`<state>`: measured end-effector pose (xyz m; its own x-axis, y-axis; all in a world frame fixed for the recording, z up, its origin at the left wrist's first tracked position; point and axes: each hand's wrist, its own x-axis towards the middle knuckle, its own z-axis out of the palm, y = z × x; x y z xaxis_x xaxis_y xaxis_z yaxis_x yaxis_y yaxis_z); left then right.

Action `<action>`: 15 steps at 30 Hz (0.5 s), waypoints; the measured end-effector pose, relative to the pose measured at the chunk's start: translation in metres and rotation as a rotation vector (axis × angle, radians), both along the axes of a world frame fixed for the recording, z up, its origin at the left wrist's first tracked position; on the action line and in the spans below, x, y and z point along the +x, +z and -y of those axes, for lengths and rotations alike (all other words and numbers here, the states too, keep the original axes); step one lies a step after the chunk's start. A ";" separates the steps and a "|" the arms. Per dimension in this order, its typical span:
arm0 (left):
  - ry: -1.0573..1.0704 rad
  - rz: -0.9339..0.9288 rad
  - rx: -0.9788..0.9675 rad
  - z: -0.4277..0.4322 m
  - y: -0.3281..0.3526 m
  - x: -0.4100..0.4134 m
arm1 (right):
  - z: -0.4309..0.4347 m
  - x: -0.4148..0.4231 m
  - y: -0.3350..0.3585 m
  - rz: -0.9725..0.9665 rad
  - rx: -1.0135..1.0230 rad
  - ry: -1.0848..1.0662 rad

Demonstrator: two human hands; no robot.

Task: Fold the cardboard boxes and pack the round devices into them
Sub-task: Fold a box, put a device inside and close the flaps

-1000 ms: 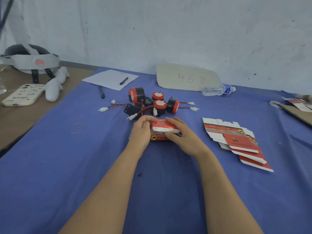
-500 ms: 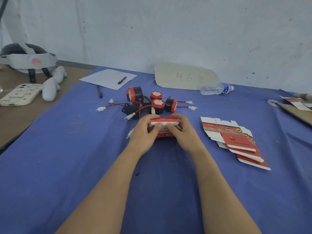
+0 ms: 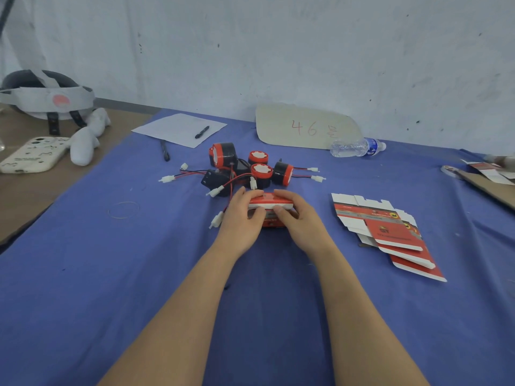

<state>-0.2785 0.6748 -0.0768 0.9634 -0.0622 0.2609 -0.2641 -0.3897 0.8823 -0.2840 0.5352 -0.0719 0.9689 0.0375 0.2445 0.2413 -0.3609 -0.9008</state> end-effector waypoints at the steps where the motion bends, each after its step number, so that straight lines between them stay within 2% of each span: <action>1: 0.006 -0.014 0.004 0.000 0.000 0.000 | 0.000 0.000 0.000 -0.005 -0.007 0.003; 7: 0.017 0.003 -0.012 0.002 0.001 -0.001 | -0.002 0.000 0.001 -0.003 -0.059 -0.016; 15: 0.028 -0.031 -0.094 0.003 0.004 -0.001 | -0.003 0.000 0.000 0.030 0.004 -0.039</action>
